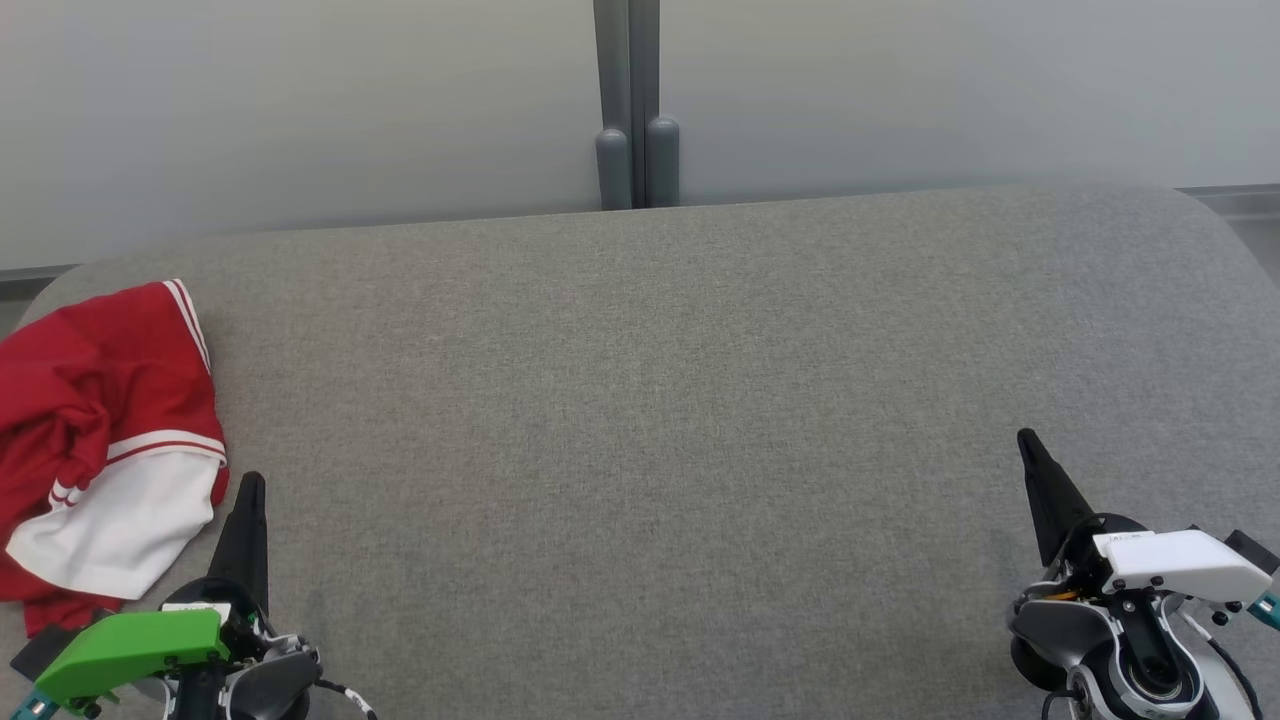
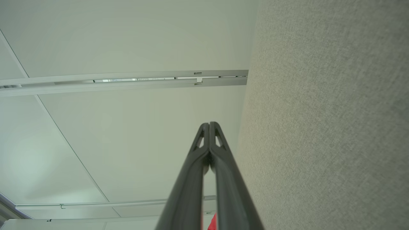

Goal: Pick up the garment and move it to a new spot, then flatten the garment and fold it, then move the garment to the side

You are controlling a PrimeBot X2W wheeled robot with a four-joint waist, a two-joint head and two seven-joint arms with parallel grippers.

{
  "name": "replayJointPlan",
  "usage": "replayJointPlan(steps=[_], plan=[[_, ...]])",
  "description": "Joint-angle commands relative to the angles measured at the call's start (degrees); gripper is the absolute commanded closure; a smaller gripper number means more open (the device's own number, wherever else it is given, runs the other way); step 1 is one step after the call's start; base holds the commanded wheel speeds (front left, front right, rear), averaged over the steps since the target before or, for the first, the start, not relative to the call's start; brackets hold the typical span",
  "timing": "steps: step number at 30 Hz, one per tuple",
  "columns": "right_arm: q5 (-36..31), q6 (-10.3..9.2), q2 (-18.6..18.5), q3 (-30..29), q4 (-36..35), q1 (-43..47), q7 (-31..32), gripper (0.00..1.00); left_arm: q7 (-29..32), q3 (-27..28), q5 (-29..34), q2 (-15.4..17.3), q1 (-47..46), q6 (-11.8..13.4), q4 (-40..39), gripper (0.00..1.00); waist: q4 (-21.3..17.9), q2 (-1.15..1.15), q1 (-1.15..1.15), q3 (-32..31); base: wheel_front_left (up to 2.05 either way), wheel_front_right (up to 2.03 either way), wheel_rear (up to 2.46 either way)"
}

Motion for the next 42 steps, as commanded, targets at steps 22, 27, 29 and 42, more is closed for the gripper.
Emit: replayJointPlan(steps=[22,27,29,42], plan=[[0.4,0.02,0.0,-0.1,-0.3,0.5,0.2,1.00,0.1,0.1,-0.1,0.4,-0.9,-0.4,-0.2,1.00,0.0,0.00,0.00,0.0,0.00,0.00,0.00],[0.4,0.02,0.0,-0.1,-0.3,0.5,0.2,1.00,0.1,0.1,-0.1,0.4,-0.9,-0.4,-0.2,1.00,0.0,0.00,0.00,0.0,0.00,0.00,0.00],[0.4,0.02,0.0,-0.1,-0.3,0.5,0.2,1.00,0.1,0.1,-0.1,0.4,-0.9,-0.4,-0.2,1.00,0.0,0.00,0.00,0.0,0.00,0.00,0.00],[0.4,0.02,0.0,0.0,-0.3,0.5,0.2,1.00,0.1,0.1,-0.1,0.4,-0.9,-0.4,-0.2,1.00,0.0,0.00,0.00,0.0,0.00,0.00,0.00]])
